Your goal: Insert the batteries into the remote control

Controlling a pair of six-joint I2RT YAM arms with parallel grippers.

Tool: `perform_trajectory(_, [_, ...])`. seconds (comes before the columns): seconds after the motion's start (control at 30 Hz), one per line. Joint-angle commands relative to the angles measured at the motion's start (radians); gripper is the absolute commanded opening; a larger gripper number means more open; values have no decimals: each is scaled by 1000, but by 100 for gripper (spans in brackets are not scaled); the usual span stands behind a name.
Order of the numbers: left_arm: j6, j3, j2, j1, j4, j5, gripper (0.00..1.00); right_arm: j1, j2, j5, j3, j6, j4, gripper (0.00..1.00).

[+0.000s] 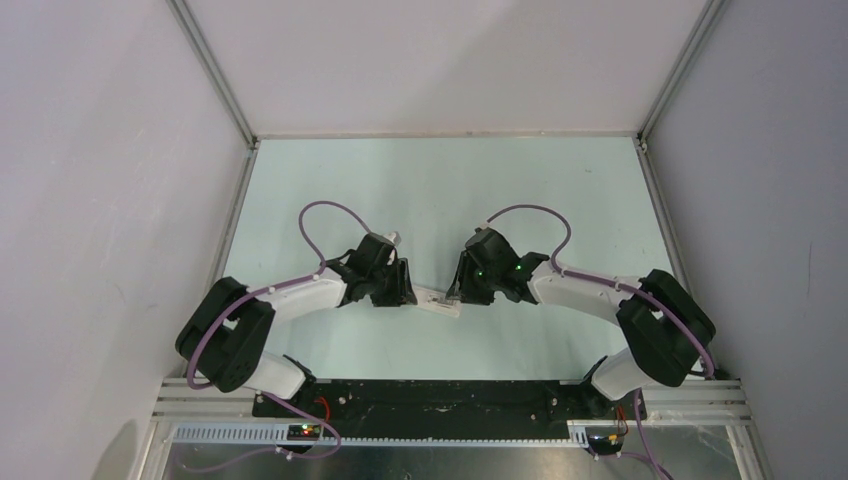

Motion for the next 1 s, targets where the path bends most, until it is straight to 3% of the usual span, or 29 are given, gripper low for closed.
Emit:
perform_trajectory(0.0, [31, -2, 19, 6, 10, -7, 50, 7, 23, -1, 8, 23, 16, 42])
perform_trajectory(0.3, [29, -2, 18, 6, 11, -6, 50, 14, 41, -16, 8, 36, 27, 40])
perform_trajectory(0.97, [30, -8, 21, 7, 13, -3, 50, 37, 69, -17, 8, 46, 70, 21])
